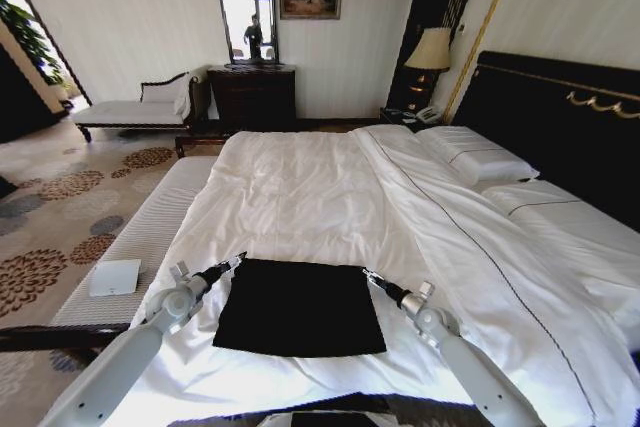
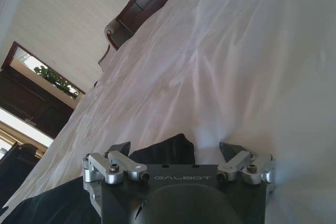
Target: Fold the clothes on the bed.
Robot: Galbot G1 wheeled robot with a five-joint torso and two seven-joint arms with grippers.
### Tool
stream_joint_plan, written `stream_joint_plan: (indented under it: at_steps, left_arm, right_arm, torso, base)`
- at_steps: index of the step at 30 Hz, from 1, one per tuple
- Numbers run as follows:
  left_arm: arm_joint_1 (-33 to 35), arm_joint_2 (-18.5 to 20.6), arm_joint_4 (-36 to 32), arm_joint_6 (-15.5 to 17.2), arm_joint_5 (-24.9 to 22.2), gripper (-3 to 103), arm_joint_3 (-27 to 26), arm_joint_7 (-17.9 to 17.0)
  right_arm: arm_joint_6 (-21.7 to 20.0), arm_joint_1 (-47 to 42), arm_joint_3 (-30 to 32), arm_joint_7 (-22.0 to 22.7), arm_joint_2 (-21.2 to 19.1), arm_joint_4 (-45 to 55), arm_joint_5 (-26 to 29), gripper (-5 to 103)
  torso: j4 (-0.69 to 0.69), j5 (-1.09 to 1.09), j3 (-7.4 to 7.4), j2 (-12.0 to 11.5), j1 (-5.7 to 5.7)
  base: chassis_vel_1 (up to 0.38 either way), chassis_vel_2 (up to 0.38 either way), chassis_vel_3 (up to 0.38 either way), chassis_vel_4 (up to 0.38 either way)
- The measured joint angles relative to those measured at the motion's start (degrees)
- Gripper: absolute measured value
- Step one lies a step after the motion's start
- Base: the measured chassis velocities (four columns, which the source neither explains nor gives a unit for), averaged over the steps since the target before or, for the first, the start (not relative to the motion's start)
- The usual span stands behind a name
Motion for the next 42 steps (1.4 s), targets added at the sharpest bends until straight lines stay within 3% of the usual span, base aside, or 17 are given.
stream_joint_plan:
  at_steps: [11, 12, 14, 16, 17, 19, 20, 22, 23, 26, 29, 30, 31, 32, 35, 37, 42]
  left_arm:
    - [0.7, 0.25, -1.37, 0.0, -0.25, 94, -0.49, -0.03]
    - [0.63, 0.48, -1.45, 0.0, -0.39, 94, -0.49, -0.06]
    - [0.52, 0.69, -1.57, 0.0, -0.57, 94, -0.49, -0.1]
    - [0.34, 1.05, -1.75, 0.0, -0.85, 94, -0.51, -0.18]
    - [0.32, 1.16, -1.79, 0.0, -0.96, 94, -0.55, -0.21]
    - [0.3, 1.19, -1.79, -0.01, -1.04, 94, -0.61, -0.25]
    - [0.29, 1.2, -1.79, -0.01, -1.06, 94, -0.67, -0.27]
    - [0.27, 1.18, -1.67, -0.02, -1.07, 94, -0.72, -0.35]
    - [0.24, 1.09, -1.54, -0.02, -1.07, 93, -0.76, -0.48]
    - [0.13, 0.62, -1.29, 0.51, -1.84, 93, -0.85, -1.16]
    - [0.01, 0.13, -0.97, 1.02, -2.33, 92, -0.98, -2.04]
    - [-0.02, -0.07, -0.81, 1.24, -2.5, 92, -1.06, -2.51]
    - [-0.06, -0.35, -0.63, 1.56, -2.78, 92, -1.24, -3.35]
    - [-0.13, -0.55, -0.49, 1.78, -3.06, 90, -1.38, -4.11]
    - [-0.45, -1.24, -0.02, 2.56, -4.26, 96, -1.79, -6.49]
    - [-0.85, -2.15, 0.41, 4.38, -8.03, 100, -2.79, -9.44]
    - [-1.45, -2.94, 1.65, 8.43, -13.51, 100, -4.21, -11.86]
  right_arm:
    - [-0.28, 1.35, -1.48, 0.26, -0.34, -1.52, -0.54, 87]
    - [-0.27, 1.35, -1.72, 0.1, -0.27, -1.83, -0.98, 76]
    - [-0.25, 1.36, -1.83, -0.06, -0.19, -2.1, -1.2, 76]
    - [-0.21, 1.43, -1.96, -0.29, -0.08, -2.44, -1.41, 66]
    - [-0.2, 1.47, -2.0, -0.33, -0.05, -2.47, -1.46, 55]
    - [-0.19, 1.49, -2.02, -0.35, -0.03, -2.47, -1.47, 55]
    - [-0.19, 1.49, -2.02, -0.35, -0.03, -2.42, -1.49, 44]
    - [-0.18, 1.47, -2.04, -0.36, -0.03, -2.26, -1.53, 44]
    - [-0.18, 1.44, -2.05, -0.36, -0.05, -2.18, -1.53, 33]
    - [-0.14, 1.42, -2.12, -0.36, -0.06, -2.16, -1.55, 22]
    - [-0.11, 1.43, -2.14, -0.36, -0.06, -2.17, -1.59, 22]
    - [-0.1, 1.43, -2.15, -0.36, -0.06, -2.16, -1.6, 12]
    - [-0.08, 1.4, -2.15, -0.36, -0.06, -2.04, -1.62, 12]
    - [-0.06, 1.38, -2.15, -0.36, -0.06, -1.92, -1.65, 3]
    - [-0.02, 1.34, -2.14, -0.3, -0.1, -1.74, -1.77, 1]
    - [0.05, 1.23, -2.11, -0.25, -0.24, -1.6, -2.06, 1]
    - [0.11, 0.93, -2.0, -0.11, -0.74, -1.02, -2.3, 1]
  torso:
    - [0.0, -0.01, 0.0, 0.0, 0.0]
    - [0.0, -0.02, 0.0, 0.0, 0.0]
    - [0.0, -0.02, 0.0, 0.0, 0.0]
    - [0.0, -0.02, 0.0, 0.0, 0.0]
    - [0.0, -0.01, 0.0, 0.0, 0.0]
    - [0.01, -0.01, 0.0, 0.0, 0.0]
    - [0.01, -0.01, 0.0, 0.0, 0.0]
    - [0.01, -0.01, 0.0, 0.0, 0.0]
    - [0.01, -0.01, 0.0, 0.0, 0.0]
    - [0.01, -0.01, 0.0, 0.0, 0.0]
    - [0.01, 0.0, 0.0, 0.0, 0.0]
    - [0.01, -0.01, 0.0, 0.0, 0.0]
    - [0.01, -0.01, 0.0, 0.0, 0.0]
    - [0.01, -0.01, 0.0, 0.0, 0.0]
    - [0.01, -0.01, 0.0, 0.0, 0.0]
    - [0.01, -0.01, 0.0, 0.0, 0.0]
    - [0.01, 0.0, 0.01, 0.0, 0.0]
  base:
    - [0.0, 0.0, 0.0, 0.0]
    - [0.0, 0.0, 0.0, 0.0]
    - [0.0, 0.0, 0.0, 0.0]
    - [0.0, 0.0, 0.0, 0.0]
    - [0.0, 0.0, 0.0, 0.0]
    - [0.0, 0.0, 0.0, 0.0]
    - [0.0, 0.0, 0.0, 0.0]
    - [0.0, 0.0, 0.0, 0.0]
    - [0.0, 0.0, 0.0, 0.0]
    - [0.0, 0.0, 0.0, 0.0]
    - [0.0, 0.0, 0.0, 0.0]
    - [0.0, 0.0, 0.0, 0.0]
    - [0.0, 0.0, 0.0, 0.0]
    - [0.0, 0.0, 0.0, 0.0]
    - [0.0, 0.0, 0.0, 0.0]
    - [0.0, 0.0, 0.0, 0.0]
    - [0.0, 0.0, 0.0, 0.0]
